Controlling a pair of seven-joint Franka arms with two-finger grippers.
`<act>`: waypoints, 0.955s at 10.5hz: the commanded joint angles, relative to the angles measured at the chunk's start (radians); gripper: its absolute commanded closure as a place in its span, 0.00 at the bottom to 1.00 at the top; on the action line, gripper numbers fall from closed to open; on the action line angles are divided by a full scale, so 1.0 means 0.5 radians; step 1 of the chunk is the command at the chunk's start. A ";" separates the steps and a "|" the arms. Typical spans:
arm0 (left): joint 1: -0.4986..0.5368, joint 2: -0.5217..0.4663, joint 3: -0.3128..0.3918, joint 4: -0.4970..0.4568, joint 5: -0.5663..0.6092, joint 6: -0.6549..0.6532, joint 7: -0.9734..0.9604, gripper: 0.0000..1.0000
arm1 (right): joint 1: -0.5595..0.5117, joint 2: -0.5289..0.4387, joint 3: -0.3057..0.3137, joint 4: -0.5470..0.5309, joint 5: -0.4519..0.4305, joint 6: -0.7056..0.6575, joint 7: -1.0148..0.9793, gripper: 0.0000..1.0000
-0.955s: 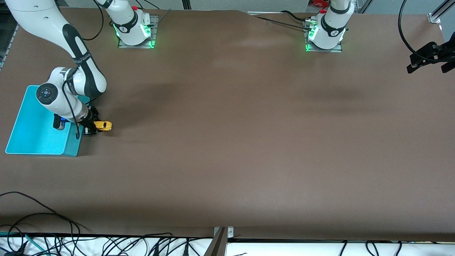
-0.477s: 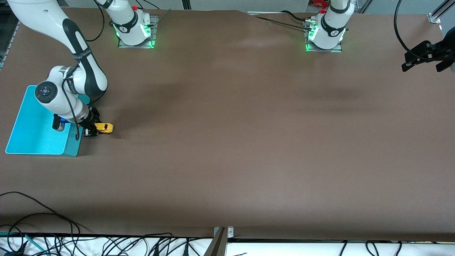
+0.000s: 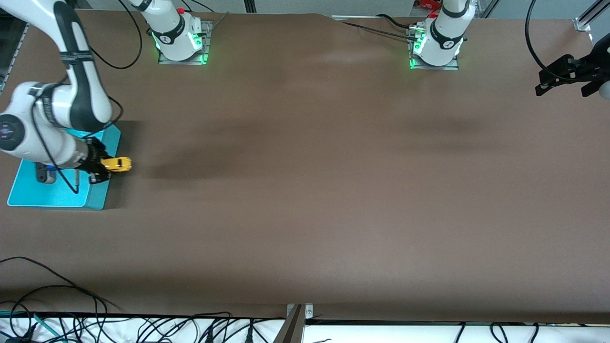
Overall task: Wind up and store yellow beetle car
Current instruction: 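Lift the car with the right gripper into the teal bin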
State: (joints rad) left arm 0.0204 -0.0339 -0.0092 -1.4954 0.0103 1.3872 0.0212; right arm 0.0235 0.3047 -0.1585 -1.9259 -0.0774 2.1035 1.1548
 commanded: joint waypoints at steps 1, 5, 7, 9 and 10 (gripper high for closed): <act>-0.022 0.016 0.021 0.043 -0.002 -0.041 -0.018 0.00 | -0.010 0.026 -0.161 0.041 -0.041 -0.038 -0.586 0.71; -0.025 0.019 0.021 0.042 0.001 -0.062 -0.015 0.00 | -0.026 0.035 -0.376 0.029 -0.017 -0.035 -1.403 0.71; -0.025 0.019 0.021 0.042 0.001 -0.068 -0.015 0.00 | -0.059 0.102 -0.456 0.029 -0.032 -0.022 -1.859 0.75; -0.025 0.019 0.021 0.039 0.001 -0.068 -0.015 0.00 | -0.148 0.227 -0.453 0.029 0.001 0.035 -2.158 0.78; -0.025 0.019 0.021 0.039 0.001 -0.068 -0.015 0.00 | -0.145 0.310 -0.450 0.017 0.005 0.133 -2.171 0.78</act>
State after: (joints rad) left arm 0.0189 -0.0317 -0.0071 -1.4954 0.0103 1.3708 0.0212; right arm -0.0460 0.3979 -0.3890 -1.9251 -0.0841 2.1213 0.1142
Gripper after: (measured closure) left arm 0.000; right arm 0.542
